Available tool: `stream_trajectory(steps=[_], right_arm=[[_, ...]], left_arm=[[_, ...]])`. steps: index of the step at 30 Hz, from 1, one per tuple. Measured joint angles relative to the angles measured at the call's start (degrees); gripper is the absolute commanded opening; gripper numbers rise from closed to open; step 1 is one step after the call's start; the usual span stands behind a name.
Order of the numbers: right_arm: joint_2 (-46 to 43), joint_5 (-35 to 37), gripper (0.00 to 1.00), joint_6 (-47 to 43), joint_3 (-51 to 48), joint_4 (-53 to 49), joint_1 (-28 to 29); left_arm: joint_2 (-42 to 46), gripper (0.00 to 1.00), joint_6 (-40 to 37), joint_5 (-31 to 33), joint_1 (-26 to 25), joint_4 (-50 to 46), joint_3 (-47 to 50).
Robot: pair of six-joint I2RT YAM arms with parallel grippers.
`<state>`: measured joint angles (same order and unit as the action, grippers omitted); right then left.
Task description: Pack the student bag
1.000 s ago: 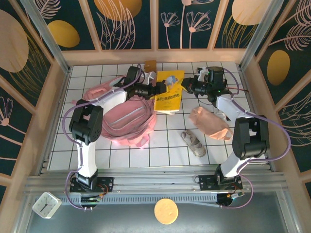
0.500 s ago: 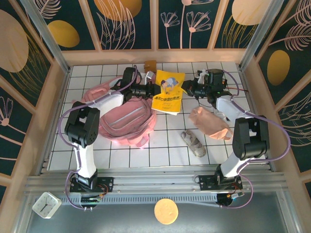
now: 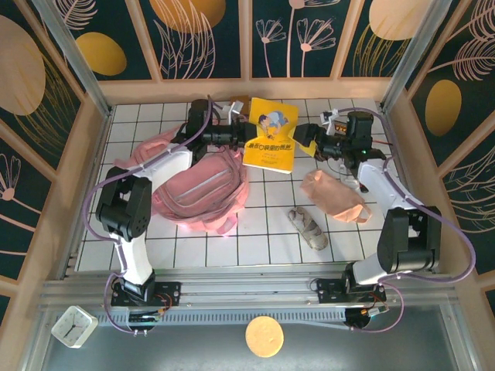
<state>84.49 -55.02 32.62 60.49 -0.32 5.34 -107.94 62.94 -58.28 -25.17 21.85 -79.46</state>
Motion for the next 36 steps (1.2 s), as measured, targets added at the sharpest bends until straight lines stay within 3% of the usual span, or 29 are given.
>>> stream_trajectory(steps=[10,18,23,29,30,31,32,33,34,36], right_arm=[[0.92,-5.62,0.96,6.14,-0.90,12.24,4.20],[1.20,-7.67,0.88,12.79,-0.90,19.37,6.27],[-0.13,-7.69,0.67,13.97,-0.92,18.36,6.12],[-1.09,-6.99,0.08,14.23,-1.11,16.17,5.84],[-1.09,-6.75,0.00,14.23,-1.16,15.87,5.77],[-1.09,-6.58,0.00,14.10,-1.16,15.47,5.66],[-1.09,-6.54,0.00,13.84,-1.16,15.26,5.68],[-1.09,-6.43,0.00,13.29,-1.14,14.80,5.68],[-1.11,-6.21,0.00,12.79,-1.09,13.97,5.73],[-1.62,-4.72,0.00,11.37,-0.96,10.71,5.66]], left_arm=[[3.76,0.00,8.31,-4.22,0.00,10.21,4.13],[3.82,0.00,5.84,-4.31,-0.07,8.04,6.75],[3.89,0.00,-1.55,-4.17,-0.07,-0.31,5.49],[5.33,0.00,-5.11,-4.31,-0.09,-3.26,4.74],[5.77,0.00,-5.29,-4.28,-0.09,-3.34,4.74],[6.14,0.00,-5.49,-4.22,-0.09,-3.69,4.74],[6.38,0.18,-5.75,-4.22,-0.09,-4.02,4.74],[6.60,0.53,-6.23,-4.07,-0.09,-4.76,4.72],[6.80,0.98,-7.85,-3.21,-0.13,-6.62,4.48],[7.41,0.99,-13.57,0.13,-0.37,-13.84,2.91]])
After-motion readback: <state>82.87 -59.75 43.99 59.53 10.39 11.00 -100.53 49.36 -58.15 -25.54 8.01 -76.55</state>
